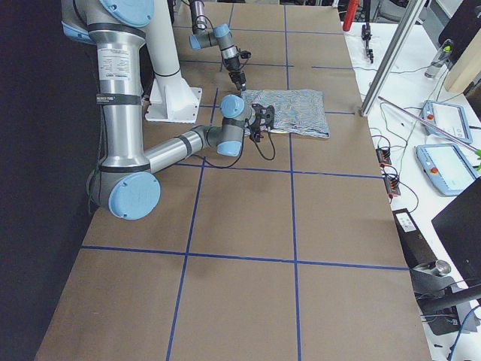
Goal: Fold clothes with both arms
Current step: 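Move the left gripper toward the shirt's near edge, then grasp the shirt's near corners with both grippers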
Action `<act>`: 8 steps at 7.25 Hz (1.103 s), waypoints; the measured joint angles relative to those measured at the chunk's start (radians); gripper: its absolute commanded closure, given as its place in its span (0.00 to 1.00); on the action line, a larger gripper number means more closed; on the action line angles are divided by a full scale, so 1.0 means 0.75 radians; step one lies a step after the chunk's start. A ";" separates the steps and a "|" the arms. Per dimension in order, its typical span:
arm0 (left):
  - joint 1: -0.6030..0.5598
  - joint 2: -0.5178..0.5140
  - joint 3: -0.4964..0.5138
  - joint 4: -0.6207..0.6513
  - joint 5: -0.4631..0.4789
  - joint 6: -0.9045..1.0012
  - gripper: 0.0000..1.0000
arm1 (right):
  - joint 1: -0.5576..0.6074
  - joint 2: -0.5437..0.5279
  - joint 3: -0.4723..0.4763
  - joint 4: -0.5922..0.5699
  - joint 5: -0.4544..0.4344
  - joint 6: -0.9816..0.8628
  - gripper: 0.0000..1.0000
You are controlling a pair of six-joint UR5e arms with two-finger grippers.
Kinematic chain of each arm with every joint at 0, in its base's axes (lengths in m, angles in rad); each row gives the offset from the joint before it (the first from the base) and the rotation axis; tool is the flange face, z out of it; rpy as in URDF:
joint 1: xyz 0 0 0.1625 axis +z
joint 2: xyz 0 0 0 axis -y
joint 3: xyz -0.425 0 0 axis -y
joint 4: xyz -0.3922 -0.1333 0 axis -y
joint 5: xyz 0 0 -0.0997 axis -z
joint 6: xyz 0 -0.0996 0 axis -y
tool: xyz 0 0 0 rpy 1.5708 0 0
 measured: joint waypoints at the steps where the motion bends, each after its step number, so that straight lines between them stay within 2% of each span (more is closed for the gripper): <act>1: 0.000 -0.001 0.001 0.000 -0.001 0.001 0.38 | 0.000 0.000 0.000 0.000 0.000 0.000 0.00; 4: 0.002 -0.007 0.001 0.002 0.000 0.001 0.38 | -0.001 0.000 -0.001 0.000 0.000 0.000 0.00; 6: 0.003 -0.014 0.008 0.002 0.001 0.000 0.51 | -0.003 0.000 -0.001 0.000 0.000 0.000 0.00; 7: 0.004 -0.016 0.015 0.002 0.001 -0.001 0.62 | -0.004 0.000 -0.001 0.000 0.000 0.000 0.00; 8: 0.004 -0.018 0.018 0.002 0.001 -0.001 0.63 | -0.004 0.000 -0.001 0.000 0.000 0.000 0.00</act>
